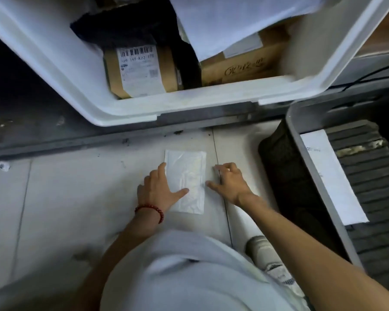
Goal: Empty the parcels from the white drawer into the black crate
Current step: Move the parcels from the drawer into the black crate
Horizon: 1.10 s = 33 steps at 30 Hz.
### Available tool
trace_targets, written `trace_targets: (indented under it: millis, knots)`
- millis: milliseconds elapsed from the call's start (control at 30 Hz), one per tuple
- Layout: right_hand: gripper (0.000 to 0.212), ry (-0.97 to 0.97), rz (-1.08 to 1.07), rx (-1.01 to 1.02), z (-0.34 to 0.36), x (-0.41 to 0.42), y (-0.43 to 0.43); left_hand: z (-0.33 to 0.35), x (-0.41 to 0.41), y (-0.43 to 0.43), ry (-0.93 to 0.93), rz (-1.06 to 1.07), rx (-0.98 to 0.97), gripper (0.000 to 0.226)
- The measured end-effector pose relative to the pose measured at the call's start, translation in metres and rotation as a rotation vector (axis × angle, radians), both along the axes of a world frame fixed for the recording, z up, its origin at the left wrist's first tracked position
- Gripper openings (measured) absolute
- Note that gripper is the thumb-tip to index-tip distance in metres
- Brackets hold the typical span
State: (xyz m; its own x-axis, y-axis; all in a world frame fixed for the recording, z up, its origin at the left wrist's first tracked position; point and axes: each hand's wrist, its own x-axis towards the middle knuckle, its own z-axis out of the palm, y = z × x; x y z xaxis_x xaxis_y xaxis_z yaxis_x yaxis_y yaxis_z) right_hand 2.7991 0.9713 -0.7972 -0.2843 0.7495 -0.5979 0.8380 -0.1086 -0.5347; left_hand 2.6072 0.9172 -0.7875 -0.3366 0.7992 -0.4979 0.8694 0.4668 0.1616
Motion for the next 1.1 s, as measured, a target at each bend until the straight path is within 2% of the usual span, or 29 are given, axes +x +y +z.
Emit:
trace_targets:
  millis: [67, 133, 200, 267, 333, 400, 467, 567, 633, 767, 967, 1100]
  knots:
    - [0.067, 0.008, -0.010, -0.038, -0.010, -0.011, 0.000, -0.015, 0.006, -0.002, -0.109, 0.107, 0.005, 0.110]
    - [0.066, 0.011, -0.030, -0.030, -0.018, -0.017, 0.003, -0.030, 0.009, -0.003, -0.189, 0.208, 0.043, 0.113]
    - [0.065, 0.017, -0.048, -0.015, -0.022, -0.018, 0.007, -0.040, 0.010, -0.002, -0.242, 0.292, 0.074, 0.098]
    - [0.064, 0.038, -0.063, -0.021, -0.023, -0.016, 0.011, -0.042, 0.012, 0.000, -0.299, 0.354, 0.102, 0.074]
    - [0.057, 0.151, -0.166, -0.059, -0.021, -0.011, 0.014, -0.036, 0.011, 0.001, -0.403, 0.401, 0.152, 0.058]
    - [0.048, 0.336, -0.334, -0.139, -0.013, -0.006, 0.015, -0.024, 0.007, 0.002, -0.524, 0.422, 0.191, 0.052]
    - [0.048, 0.455, -0.444, -0.159, 0.000, -0.003, 0.016, -0.009, 0.000, 0.004, -0.594, 0.392, 0.211, 0.049]
    - [0.049, 0.553, -0.506, -0.075, 0.021, -0.001, 0.016, 0.017, -0.008, 0.008, -0.681, 0.352, 0.232, 0.046]
    - [0.040, 0.624, -0.519, -0.028, 0.042, 0.001, 0.017, 0.037, -0.010, 0.010, -0.732, 0.303, 0.232, 0.043]
    - [0.015, 0.700, -0.390, 0.075, 0.093, 0.004, 0.017, 0.081, -0.015, 0.009, -0.725, 0.214, 0.303, 0.036]
    - [0.021, 0.656, -0.207, 0.162, 0.163, 0.014, 0.004, 0.148, -0.028, -0.012, -0.725, 0.135, 0.390, 0.038]
    - [0.017, 0.708, -0.218, 0.251, 0.197, 0.019, -0.011, 0.182, -0.032, -0.023, -0.671, 0.078, 0.514, 0.034]
